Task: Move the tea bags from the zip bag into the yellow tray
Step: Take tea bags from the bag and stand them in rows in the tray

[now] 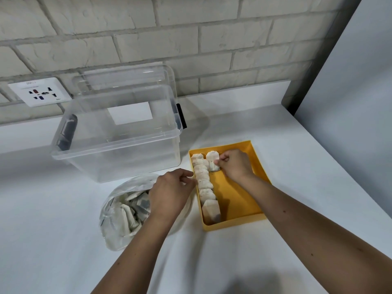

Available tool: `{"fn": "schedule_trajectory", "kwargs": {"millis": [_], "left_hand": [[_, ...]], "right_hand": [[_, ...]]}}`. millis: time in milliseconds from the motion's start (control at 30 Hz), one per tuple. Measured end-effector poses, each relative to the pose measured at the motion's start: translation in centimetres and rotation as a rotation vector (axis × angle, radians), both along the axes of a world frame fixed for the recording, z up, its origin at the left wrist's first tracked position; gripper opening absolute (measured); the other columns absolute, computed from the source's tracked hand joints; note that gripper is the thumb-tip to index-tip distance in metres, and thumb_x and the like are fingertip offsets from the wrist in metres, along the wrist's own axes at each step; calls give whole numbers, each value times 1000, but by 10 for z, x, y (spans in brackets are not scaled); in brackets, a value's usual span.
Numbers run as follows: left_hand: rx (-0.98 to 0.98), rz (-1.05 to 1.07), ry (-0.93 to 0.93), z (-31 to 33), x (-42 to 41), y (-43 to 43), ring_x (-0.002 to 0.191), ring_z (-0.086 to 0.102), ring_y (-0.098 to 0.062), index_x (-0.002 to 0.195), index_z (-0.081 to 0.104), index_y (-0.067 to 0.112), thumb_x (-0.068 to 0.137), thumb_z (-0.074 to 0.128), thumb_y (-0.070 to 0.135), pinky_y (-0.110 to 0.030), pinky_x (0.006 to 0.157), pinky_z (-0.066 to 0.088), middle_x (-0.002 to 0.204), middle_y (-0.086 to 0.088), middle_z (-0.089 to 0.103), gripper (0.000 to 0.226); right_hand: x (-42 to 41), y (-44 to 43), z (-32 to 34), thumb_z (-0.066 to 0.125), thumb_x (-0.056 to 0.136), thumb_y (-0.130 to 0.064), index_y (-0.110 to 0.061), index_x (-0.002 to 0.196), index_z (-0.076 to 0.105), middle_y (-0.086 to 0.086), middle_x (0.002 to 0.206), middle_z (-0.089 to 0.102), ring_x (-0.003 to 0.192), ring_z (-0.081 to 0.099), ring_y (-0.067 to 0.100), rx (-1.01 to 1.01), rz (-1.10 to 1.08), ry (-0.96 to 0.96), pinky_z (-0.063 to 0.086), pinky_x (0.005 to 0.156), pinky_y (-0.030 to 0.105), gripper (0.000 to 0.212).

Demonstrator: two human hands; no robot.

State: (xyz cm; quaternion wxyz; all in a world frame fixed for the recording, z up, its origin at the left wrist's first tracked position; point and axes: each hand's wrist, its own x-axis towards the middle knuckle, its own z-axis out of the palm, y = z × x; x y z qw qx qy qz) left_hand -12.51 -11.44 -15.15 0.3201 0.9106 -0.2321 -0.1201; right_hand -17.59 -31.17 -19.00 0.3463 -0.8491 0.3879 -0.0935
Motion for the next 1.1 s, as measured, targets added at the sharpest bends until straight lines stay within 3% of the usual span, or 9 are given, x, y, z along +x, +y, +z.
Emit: {"fn": "schedule_trajectory", "kwargs": {"millis": [167, 300, 433, 533, 667, 733, 933, 1000, 1100], "left_hand": [[-168, -38, 173, 11, 7, 8, 75, 65, 1, 98, 75, 34, 85, 75, 32, -21, 68, 48, 78, 18, 70, 13], [-356, -62, 289, 36, 18, 29, 67, 67, 0, 98, 76, 31, 86, 75, 22, -20, 69, 50, 81, 9, 75, 15], [-485, 13, 261, 55, 31, 70, 77, 72, -16, 99, 76, 27, 88, 73, 17, -28, 75, 58, 85, 2, 75, 15], [-514, 100, 218, 55, 36, 103, 74, 70, -14, 99, 76, 25, 89, 72, 15, -23, 72, 56, 85, 2, 74, 14], [-346, 113, 70, 38, 33, 132, 65, 63, -3, 96, 75, 30, 89, 72, 17, -10, 59, 45, 79, 8, 73, 15], [-230, 67, -10, 25, 28, 141, 74, 67, -5, 95, 75, 32, 88, 72, 16, -18, 70, 52, 82, 14, 74, 17], [102, -105, -311, -1, 15, 147, 99, 64, -22, 104, 76, 28, 84, 71, 18, -28, 78, 43, 104, 8, 75, 23], [199, -159, -365, -5, 16, 146, 102, 61, -27, 109, 75, 27, 81, 73, 23, -32, 83, 41, 109, 3, 72, 28], [299, -194, -368, -8, 17, 146, 110, 56, -24, 117, 70, 29, 84, 71, 30, -31, 90, 36, 119, 5, 67, 34]], "right_hand": [[-7, 6, 17, 74, 83, -38, -17, 105, 70, 2, 105, 70, 97, 63, 19, -78, 25, 57, 52, 85, 34, 31], [-17, 39, 54, 71, 85, -36, -23, 117, 60, -4, 106, 60, 97, 59, 15, -262, 117, -29, 49, 76, 30, 36], [-23, 91, 80, 74, 83, -33, -26, 101, 67, -13, 79, 61, 79, 57, 8, -88, 263, -141, 44, 69, 25, 21], [-23, 122, 77, 75, 83, -30, -24, 93, 72, -12, 76, 66, 78, 61, 4, 61, 366, -186, 45, 68, 19, 13], [-15, 150, 63, 74, 83, -20, -20, 94, 76, -6, 86, 72, 80, 63, 5, 85, 496, -172, 44, 68, 17, 11], [-10, 162, 55, 72, 83, -19, -22, 95, 76, -4, 89, 73, 81, 63, 8, 37, 541, -141, 44, 71, 20, 13], [10, 185, 30, 60, 85, -50, -26, 112, 65, -5, 118, 64, 112, 48, 22, -550, 624, 189, 30, 91, 40, 36], [15, 187, 22, 59, 84, -54, -25, 115, 63, -4, 120, 62, 114, 45, 23, -635, 613, 264, 28, 91, 41, 43], [17, 190, 19, 56, 87, -47, -24, 109, 66, -3, 115, 63, 113, 44, 23, -693, 598, 278, 27, 90, 41, 33]]}}
